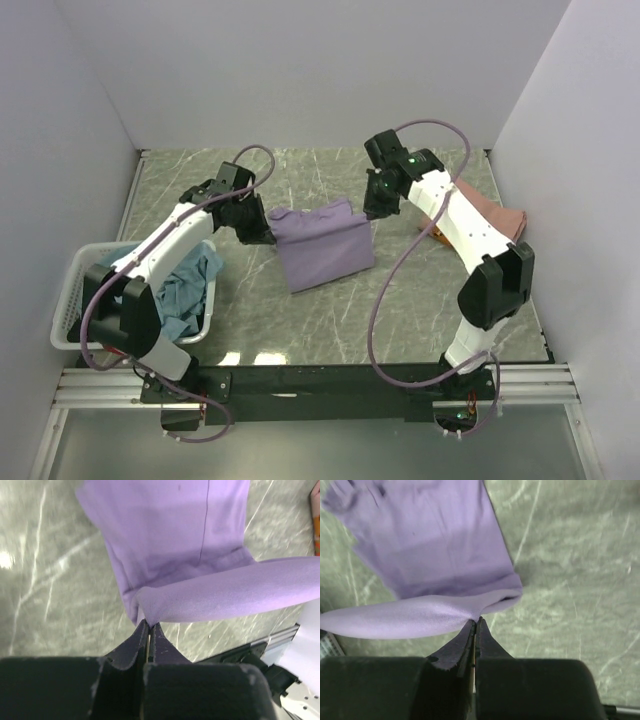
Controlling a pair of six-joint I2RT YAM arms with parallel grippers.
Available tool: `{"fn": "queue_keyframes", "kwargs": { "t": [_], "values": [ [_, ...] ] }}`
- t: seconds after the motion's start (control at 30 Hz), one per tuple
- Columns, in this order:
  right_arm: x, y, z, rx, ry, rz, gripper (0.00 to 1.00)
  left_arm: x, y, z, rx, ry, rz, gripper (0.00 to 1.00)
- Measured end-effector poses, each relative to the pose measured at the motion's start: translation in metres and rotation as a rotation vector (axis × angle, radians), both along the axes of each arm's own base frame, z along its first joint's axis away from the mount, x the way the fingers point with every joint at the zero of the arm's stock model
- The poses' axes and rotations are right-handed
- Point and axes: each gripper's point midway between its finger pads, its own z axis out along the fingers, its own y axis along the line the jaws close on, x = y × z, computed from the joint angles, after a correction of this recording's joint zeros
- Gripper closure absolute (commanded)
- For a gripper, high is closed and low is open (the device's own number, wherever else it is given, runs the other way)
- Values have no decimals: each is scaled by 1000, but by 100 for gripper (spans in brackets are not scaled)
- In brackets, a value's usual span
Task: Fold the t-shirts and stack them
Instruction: Fold the tshirt
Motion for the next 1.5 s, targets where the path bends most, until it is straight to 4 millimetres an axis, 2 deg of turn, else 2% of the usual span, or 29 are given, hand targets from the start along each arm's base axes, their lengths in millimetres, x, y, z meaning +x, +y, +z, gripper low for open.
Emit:
{"fn": "queue_keyframes", "kwargs": {
  "t": [0.2, 0.5, 0.8, 1.0, 1.2, 1.5],
  "values": [
    [35, 5, 2, -14, -34, -12, 100, 29, 0, -6, -3, -9, 5, 100],
    [76, 12, -19, -40, -29, -5, 100, 65, 7, -27, 6, 8, 22, 100],
    [111, 18, -28, -40, -60, 3, 100, 97, 15, -40, -12, 10, 48, 100],
    [125, 18, -49, -50, -42, 11, 100, 116, 18, -52, -11, 23, 66, 100],
    [132, 19, -68, -55, -14, 25, 100, 124, 23, -57, -8, 30, 81, 100],
    [140, 25, -71, -35, -22, 49, 98, 125, 27, -58, -10, 35, 101, 100]
  ]
}}
